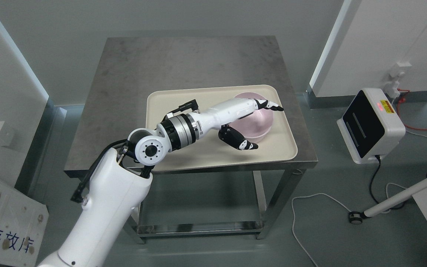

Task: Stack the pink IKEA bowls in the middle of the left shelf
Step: 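Reach the left hand to the stacked bowls and grip their rim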

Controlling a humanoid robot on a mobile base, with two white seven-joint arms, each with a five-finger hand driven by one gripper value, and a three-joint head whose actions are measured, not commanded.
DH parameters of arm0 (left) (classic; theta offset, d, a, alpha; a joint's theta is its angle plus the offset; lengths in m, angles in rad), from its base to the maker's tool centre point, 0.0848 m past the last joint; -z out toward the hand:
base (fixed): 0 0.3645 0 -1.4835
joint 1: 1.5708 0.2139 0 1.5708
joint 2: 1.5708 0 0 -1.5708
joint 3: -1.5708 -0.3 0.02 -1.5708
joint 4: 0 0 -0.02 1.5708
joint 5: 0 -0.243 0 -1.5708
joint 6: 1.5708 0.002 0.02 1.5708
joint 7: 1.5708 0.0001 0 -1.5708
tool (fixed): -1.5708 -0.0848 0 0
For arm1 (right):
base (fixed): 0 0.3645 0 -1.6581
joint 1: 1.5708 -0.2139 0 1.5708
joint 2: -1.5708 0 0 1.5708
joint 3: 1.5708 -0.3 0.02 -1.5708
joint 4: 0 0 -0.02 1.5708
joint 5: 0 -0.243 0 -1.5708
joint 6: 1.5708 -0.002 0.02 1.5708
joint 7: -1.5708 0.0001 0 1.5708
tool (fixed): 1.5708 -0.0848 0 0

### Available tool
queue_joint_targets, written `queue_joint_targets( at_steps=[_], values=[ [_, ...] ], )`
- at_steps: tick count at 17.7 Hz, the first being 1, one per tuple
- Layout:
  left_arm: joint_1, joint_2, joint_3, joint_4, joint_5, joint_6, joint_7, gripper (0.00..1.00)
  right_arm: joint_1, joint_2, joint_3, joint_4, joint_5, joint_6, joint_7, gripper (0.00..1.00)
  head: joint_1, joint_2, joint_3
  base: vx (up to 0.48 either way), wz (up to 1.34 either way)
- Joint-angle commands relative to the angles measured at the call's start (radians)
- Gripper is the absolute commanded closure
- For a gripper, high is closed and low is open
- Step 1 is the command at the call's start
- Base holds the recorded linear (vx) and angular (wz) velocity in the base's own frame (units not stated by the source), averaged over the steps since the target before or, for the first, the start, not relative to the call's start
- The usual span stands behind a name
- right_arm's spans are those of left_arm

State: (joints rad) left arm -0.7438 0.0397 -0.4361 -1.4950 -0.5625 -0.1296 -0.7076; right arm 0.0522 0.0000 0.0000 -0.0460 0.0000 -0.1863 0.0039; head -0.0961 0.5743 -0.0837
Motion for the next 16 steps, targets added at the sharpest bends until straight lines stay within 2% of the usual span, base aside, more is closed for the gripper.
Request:
queue_joint_targets(
  at_steps=[1, 11, 16],
  values=[
    [-0.022, -0.022, -0.073, -0.051, -0.272, 0.045, -0.041, 0.23, 0.000, -0.017, -0.009, 0.000, 0.008, 0.001, 0.001, 0.00, 0.0000, 0.000, 0.000, 0.000, 0.00],
    [0.007, -0.021, -0.059, -0.041, -0.323, 0.064, -0.044, 0.29, 0.000, -0.017, -0.009, 0.000, 0.008, 0.001, -0.001, 0.00, 0.0000, 0.000, 0.000, 0.000, 0.00],
    [-0.022, -0.020, -0.052, 0.025, -0.323, 0.059, -0.042, 0.31, 0.000, -0.017, -0.009, 0.000, 0.008, 0.001, -0.001, 0.00, 0.0000, 0.000, 0.000, 0.000, 0.00]
  ],
)
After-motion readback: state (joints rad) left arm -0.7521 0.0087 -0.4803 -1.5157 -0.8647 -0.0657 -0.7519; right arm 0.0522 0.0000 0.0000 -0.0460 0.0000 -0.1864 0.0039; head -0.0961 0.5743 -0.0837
